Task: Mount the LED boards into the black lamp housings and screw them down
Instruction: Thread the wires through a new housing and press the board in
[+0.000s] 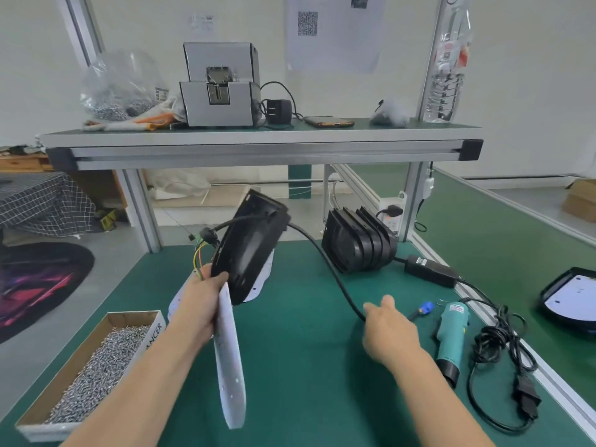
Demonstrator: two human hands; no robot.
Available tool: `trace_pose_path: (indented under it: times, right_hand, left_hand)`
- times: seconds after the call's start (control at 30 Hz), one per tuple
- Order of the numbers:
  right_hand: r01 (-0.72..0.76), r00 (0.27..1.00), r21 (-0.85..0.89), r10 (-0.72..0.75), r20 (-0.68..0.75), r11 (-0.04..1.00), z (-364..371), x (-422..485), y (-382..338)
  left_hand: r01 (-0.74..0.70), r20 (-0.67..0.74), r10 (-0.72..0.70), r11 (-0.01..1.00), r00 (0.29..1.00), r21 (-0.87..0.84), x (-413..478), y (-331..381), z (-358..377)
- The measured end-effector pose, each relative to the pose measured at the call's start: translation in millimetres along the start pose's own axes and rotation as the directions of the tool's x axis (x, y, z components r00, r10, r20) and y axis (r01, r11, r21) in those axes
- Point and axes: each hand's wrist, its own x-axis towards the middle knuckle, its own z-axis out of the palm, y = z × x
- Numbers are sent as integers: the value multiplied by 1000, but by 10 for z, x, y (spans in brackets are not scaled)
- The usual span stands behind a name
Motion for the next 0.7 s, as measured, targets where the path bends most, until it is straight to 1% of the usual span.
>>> trace_pose_path:
  times: [0.03, 0.07, 0.1, 0.13, 0.17, 0.2, 0.23, 0.27, 0.3, 0.37, 0.4, 0.43, 0.5, 0.53, 0.63, 0.7]
  right_hand:
    - [24, 992, 115, -10, -126, 993, -117, -25, -43]
    - [114, 949, 262, -27, -313, 958, -247, -67, -106]
    - [276, 848, 388, -33, -529, 880, -393, -143, -199]
    - [466, 692, 428, -18, -722, 774, -546, -241, -315]
    - [615, 547, 387, -18, -837, 687, -679, -353, -449]
    - [712, 444, 311, -61, -894, 630, -766, -455, -585]
    - [774, 384, 240, -134, -913, 586, -815, -534, -711]
    - [802, 373, 199, -211, -904, 563, -837, -590, -830]
    - [802, 400, 184, -281, -872, 568, -834, -616, -932]
    - [774, 483, 171, -393, -783, 610, -799, -609, -1096]
    - [759, 503, 138, -440, -744, 636, -775, -588, -1155]
    - [745, 507, 89, -475, -719, 661, -749, -562, -1200]
    - [707, 503, 9, -494, -709, 707, -715, -501, -1246]
    - [693, 501, 5, -476, -723, 721, -708, -472, -1253]
    - [698, 476, 20, -442, -760, 716, -697, -374, -1214]
    - [712, 475, 45, -433, -766, 701, -686, -299, -1142]
  left_hand:
    - [-46, -23, 48, 995, 999, 90, 2, -36, 13]
    - [-90, -37, 97, 983, 995, 159, 1, -72, 29]
    - [-126, -44, 139, 967, 989, 219, 0, -103, 53]
    - [-158, -49, 177, 950, 983, 269, -4, -132, 80]
    - [-183, -55, 209, 934, 976, 306, -16, -150, 110]
    - [-210, -62, 244, 918, 968, 337, -23, -171, 141]
    - [-235, -70, 279, 899, 958, 370, -33, -186, 164]
    - [-266, -72, 320, 876, 945, 403, -47, -198, 187]
    - [-290, -70, 353, 852, 933, 435, -71, -200, 209]
    - [-344, -60, 423, 804, 904, 486, -116, -209, 247]
    - [-376, -50, 460, 778, 886, 504, -125, -215, 261]
    - [-397, -43, 487, 758, 872, 518, -138, -209, 273]
    - [-421, -38, 517, 736, 855, 531, -150, -182, 290]
    - [-434, -26, 528, 724, 849, 535, -157, -166, 288]
    - [-473, 34, 549, 686, 835, 553, -226, -132, 264]
    - [-467, 69, 517, 699, 853, 541, -249, -120, 245]
